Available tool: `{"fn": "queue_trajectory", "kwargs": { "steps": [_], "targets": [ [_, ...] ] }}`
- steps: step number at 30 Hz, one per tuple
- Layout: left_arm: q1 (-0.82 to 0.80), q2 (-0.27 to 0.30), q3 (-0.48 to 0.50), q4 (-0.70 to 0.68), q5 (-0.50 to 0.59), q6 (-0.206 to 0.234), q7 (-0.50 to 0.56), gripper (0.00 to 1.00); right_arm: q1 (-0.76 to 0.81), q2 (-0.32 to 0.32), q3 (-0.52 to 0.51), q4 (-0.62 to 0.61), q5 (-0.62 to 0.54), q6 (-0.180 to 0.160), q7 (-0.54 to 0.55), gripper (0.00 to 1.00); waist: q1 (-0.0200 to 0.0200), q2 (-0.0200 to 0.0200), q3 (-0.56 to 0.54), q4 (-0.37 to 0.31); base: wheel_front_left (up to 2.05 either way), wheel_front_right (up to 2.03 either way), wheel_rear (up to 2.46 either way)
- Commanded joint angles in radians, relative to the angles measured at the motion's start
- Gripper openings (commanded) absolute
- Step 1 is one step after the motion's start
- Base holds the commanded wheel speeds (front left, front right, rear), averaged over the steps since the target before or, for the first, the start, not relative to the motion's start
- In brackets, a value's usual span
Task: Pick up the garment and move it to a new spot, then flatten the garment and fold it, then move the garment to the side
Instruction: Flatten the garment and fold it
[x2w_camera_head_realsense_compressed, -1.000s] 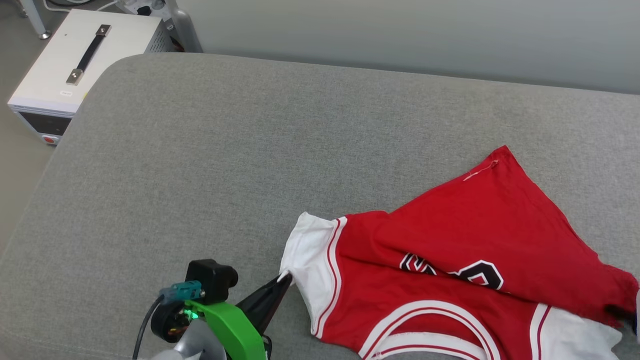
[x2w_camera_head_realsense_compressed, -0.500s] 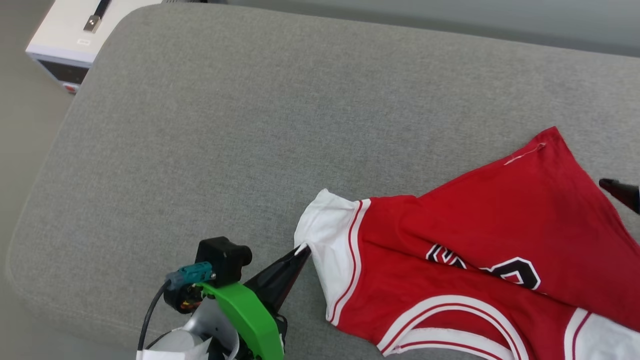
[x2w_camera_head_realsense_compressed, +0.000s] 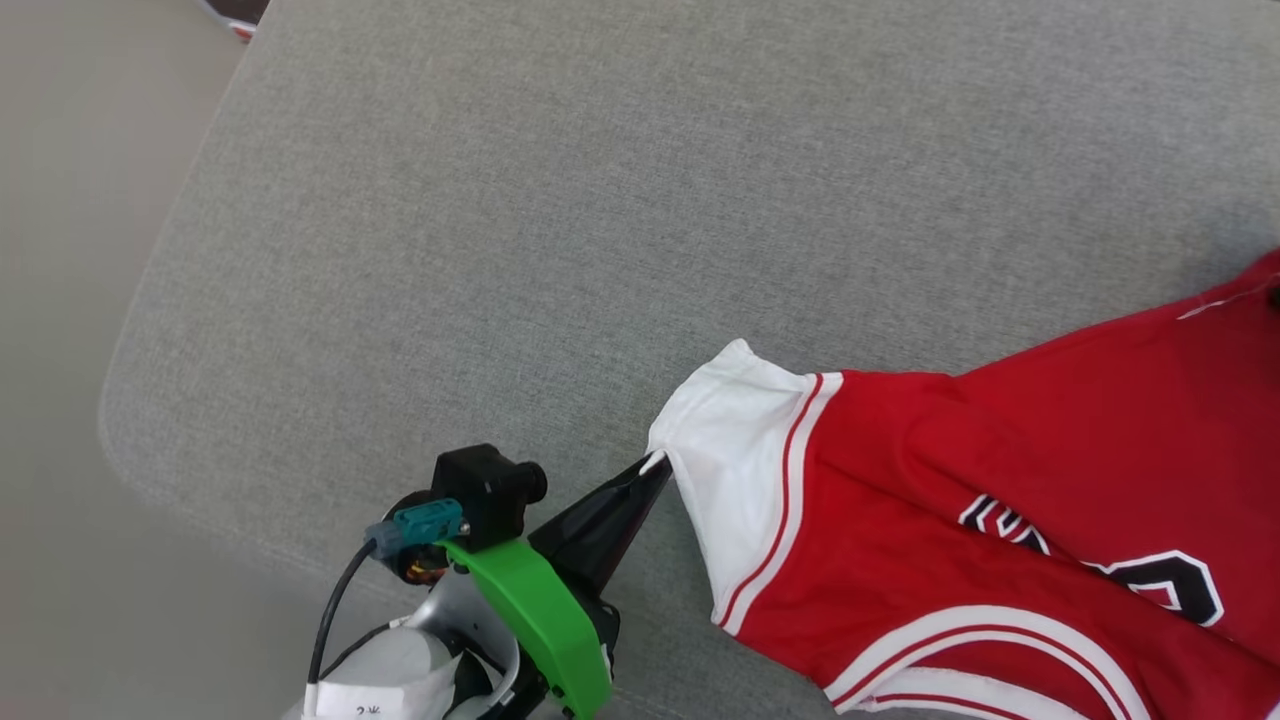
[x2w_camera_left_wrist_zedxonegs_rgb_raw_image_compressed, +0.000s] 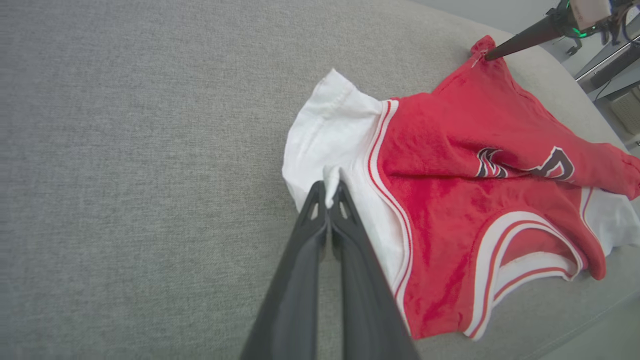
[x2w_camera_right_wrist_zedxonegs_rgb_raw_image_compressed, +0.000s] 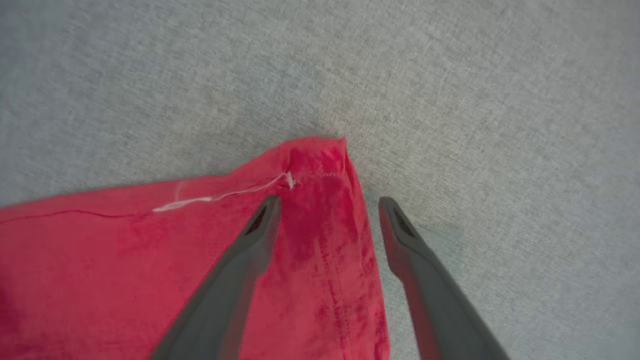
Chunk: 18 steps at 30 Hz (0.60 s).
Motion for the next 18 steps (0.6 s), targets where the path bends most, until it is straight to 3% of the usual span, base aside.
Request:
{"fn": "queue_trajectory", "kwargs": {
  "steps": [1, 10, 11, 13, 18],
  "targets": [
    [-0.021, -0.012, -0.001, 0.005, 0.009, -0.009, -0.010, 0.00, -0.008, -0.010, 0.016, 0.014, -0.009, -0.001, 0.004, 1.00, 0.0000, 0.0000, 0.045, 0.049, 0.00, 0.00, 0.00],
    [-0.031, -0.028, -0.008, 0.028, 0.006, -0.018, -0.026, 0.00, 0.026, -0.034, 0.077, 0.062, 0.008, -0.001, 0.032, 1.00, 0.0000, 0.0000, 0.056, 0.067, 0.00, 0.00, 0.00],
    [-0.032, -0.029, -0.008, 0.030, 0.006, -0.018, -0.027, 0.00, 0.033, -0.035, 0.081, 0.065, 0.012, -0.001, 0.035, 0.44, 0.0000, 0.0000, 0.056, 0.068, 0.00, 0.00, 0.00],
    [-0.034, -0.030, -0.008, 0.035, 0.004, -0.019, -0.029, 0.00, 0.044, -0.035, 0.084, 0.071, 0.018, -0.001, 0.041, 0.00, 0.0000, 0.0000, 0.056, 0.069, 0.00, 0.00, 0.00],
    [-0.039, -0.029, -0.001, 0.047, 0.000, -0.018, -0.037, 0.00, 0.054, -0.022, 0.077, 0.071, 0.024, -0.001, 0.008, 0.00, 0.0000, 0.0000, 0.044, 0.062, 0.00, 0.00, 0.00]
  ]
}}
